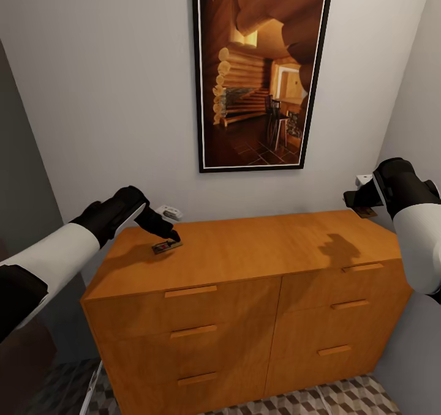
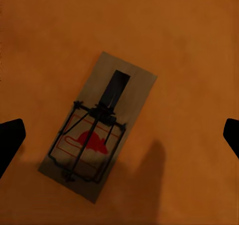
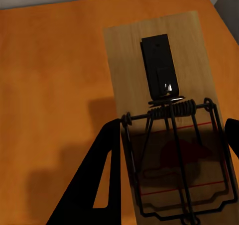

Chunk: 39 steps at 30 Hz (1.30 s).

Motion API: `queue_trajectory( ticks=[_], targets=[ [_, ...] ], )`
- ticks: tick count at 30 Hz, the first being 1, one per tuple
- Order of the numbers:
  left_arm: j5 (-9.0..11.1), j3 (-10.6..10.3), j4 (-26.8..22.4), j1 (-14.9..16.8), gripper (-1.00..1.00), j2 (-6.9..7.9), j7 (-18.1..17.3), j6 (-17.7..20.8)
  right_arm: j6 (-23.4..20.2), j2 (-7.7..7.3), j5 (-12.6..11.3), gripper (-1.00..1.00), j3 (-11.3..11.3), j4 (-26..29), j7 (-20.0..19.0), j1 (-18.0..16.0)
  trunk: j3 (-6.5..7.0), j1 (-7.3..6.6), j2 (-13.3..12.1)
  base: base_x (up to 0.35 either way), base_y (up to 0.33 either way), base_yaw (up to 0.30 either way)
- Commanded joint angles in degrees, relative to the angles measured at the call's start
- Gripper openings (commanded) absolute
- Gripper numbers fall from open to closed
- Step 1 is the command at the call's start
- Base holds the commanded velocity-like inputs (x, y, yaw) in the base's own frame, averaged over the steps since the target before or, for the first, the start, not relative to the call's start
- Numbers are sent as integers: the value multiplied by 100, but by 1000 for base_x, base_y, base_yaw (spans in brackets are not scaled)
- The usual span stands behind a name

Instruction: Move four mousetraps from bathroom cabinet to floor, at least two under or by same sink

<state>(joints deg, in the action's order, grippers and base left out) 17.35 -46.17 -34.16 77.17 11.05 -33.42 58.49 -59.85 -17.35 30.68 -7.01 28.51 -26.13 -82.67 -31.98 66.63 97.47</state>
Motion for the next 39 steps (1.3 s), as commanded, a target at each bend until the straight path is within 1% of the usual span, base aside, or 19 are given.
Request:
queue_trajectory(
  ticks=[1,3,7,8,12,14,24,39],
  targets=[
    [18,-32,-8,9,100,10,-4,14,-15,4,52,-100,-29,6,-50,-4,-7,0,4,0,0,0],
    [0,-32,-24,9,100,38,-8,13,-15,4,52,-100,-29,6,-50,-5,-7,0,4,0,0,0],
    [-7,-36,-186,9,100,152,-16,15,-15,4,52,-100,-29,6,-50,-6,-7,0,4,0,0,0],
    [-2,-38,-310,9,100,216,-19,17,-15,4,52,-100,-27,6,-50,-5,-7,0,4,0,0,0],
    [6,-40,-625,9,100,359,-22,26,-15,4,52,-100,-27,6,-50,-6,-7,0,4,0,0,0],
    [10,-41,-721,9,100,399,-23,28,-15,4,52,-100,-25,6,-50,-6,-7,0,4,23,34,0],
    [10,-33,-788,9,100,412,-30,38,-15,4,52,-100,-22,6,-50,-5,-7,0,4,122,176,0],
    [-7,-53,-789,9,100,361,-33,46,-15,4,52,-100,-25,6,-50,-5,-7,0,4,12,14,0]
  ],
)
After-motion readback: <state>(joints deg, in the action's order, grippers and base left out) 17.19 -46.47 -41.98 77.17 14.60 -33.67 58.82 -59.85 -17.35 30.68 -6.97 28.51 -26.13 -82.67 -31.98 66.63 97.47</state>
